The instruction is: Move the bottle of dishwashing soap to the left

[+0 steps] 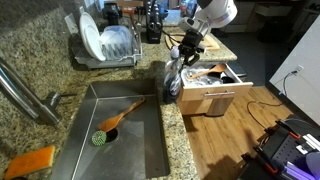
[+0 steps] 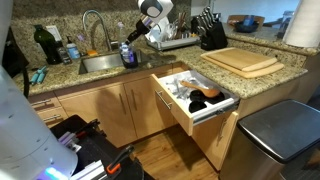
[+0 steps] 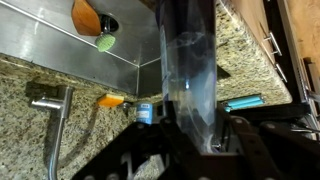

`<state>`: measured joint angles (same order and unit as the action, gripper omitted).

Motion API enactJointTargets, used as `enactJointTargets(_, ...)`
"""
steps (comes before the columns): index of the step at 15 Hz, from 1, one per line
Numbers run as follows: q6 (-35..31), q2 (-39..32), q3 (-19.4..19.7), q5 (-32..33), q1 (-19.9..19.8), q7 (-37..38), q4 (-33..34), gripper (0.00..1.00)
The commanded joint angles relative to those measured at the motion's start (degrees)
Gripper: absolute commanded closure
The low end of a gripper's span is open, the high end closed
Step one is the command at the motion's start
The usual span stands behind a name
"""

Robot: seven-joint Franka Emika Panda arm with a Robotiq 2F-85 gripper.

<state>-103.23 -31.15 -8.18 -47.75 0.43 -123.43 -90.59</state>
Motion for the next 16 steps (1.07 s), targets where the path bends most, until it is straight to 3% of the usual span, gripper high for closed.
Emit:
enactJointTargets(1, -0.4, -1.7, -0.8, 0.0, -0.1, -1.5, 3.3, 0.86)
enactJointTargets(6, -0.9, -2.7, -0.9, 1.2, 0.3, -3.6, 5.0, 0.86)
enactJointTargets(7, -0.5, -3.0, -0.6, 1.9, 0.5, -2.8, 5.6, 0.36)
enactJointTargets(9, -0.6, -3.4, -0.8, 2.1, 0.3, -2.9, 6.3, 0.3)
enactJointTargets(13, -0.3, -3.7, -0.8, 1.9, 0.1, -2.5, 7.5, 0.01)
enactJointTargets(16, 0.9, -3.8, -0.7, 2.0, -0.3, -2.0, 7.7, 0.0)
